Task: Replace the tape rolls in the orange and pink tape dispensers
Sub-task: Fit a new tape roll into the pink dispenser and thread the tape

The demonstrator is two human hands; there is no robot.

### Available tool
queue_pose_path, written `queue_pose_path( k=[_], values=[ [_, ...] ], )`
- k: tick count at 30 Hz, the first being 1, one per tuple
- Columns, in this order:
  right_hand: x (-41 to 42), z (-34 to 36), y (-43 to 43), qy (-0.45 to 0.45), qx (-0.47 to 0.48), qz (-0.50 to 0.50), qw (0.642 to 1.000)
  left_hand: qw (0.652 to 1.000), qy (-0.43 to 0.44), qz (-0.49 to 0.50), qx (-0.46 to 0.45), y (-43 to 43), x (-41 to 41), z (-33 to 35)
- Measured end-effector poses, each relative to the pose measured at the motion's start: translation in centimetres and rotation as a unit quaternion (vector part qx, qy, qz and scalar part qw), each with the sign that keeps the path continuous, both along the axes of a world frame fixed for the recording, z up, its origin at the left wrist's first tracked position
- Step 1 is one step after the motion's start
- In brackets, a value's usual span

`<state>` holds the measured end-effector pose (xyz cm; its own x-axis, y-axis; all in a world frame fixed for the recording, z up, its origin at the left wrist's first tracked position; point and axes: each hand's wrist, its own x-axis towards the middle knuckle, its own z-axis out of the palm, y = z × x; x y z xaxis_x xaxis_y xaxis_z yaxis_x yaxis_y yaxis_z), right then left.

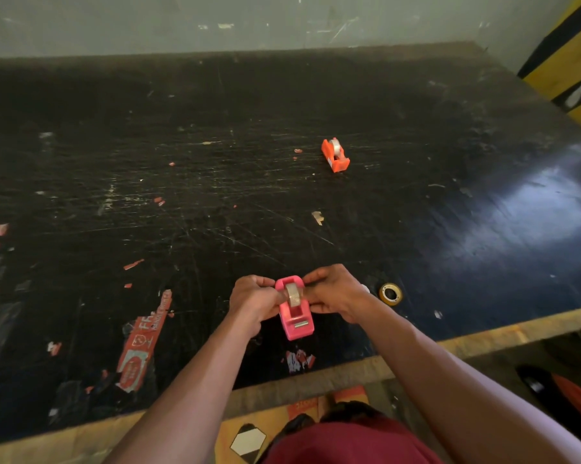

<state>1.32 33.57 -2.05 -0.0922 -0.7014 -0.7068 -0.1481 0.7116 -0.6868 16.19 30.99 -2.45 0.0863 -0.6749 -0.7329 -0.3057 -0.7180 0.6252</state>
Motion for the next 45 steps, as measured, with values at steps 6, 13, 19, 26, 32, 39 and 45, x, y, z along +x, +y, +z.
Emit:
queue_pose_path(
  k=[6,13,19,26,32,39,45],
  values=[
    [-0.1,0.3,-0.4,-0.018,0.026,-0.002,0.999,0.999,0.031,0.003,0.024,-0.6,0.1,0.0],
    [0.3,-0.3,-0.6,0.044,-0.001,0.027,0.999,0.999,-0.033,-0.040,0.002,-0.6,-0.5,-0.6],
    [0.1,-1.0,-0.9,0.035,0.012,0.024,0.999,0.995,-0.084,-0.057,-0.019,-0.4,-0.6,-1.0],
    [0.0,-0.6,-0.4,0.030,-0.009,0.056,0.998,0.989,-0.124,-0.081,-0.024,-0.4,-0.7,-0.2],
    [0.2,-0.7,1.4,0.044,-0.075,0.057,0.995,0.990,-0.113,-0.081,-0.026,-0.3,-0.5,-0.3],
    [0.1,-0.9,1.0,0.071,-0.090,0.088,0.990,0.993,-0.095,-0.057,-0.039,0.1,-0.5,-0.3],
    [-0.4,-1.8,-0.1,0.093,-0.076,0.123,0.985,1.000,-0.016,-0.024,-0.007,0.2,0.0,-0.4]
  ],
)
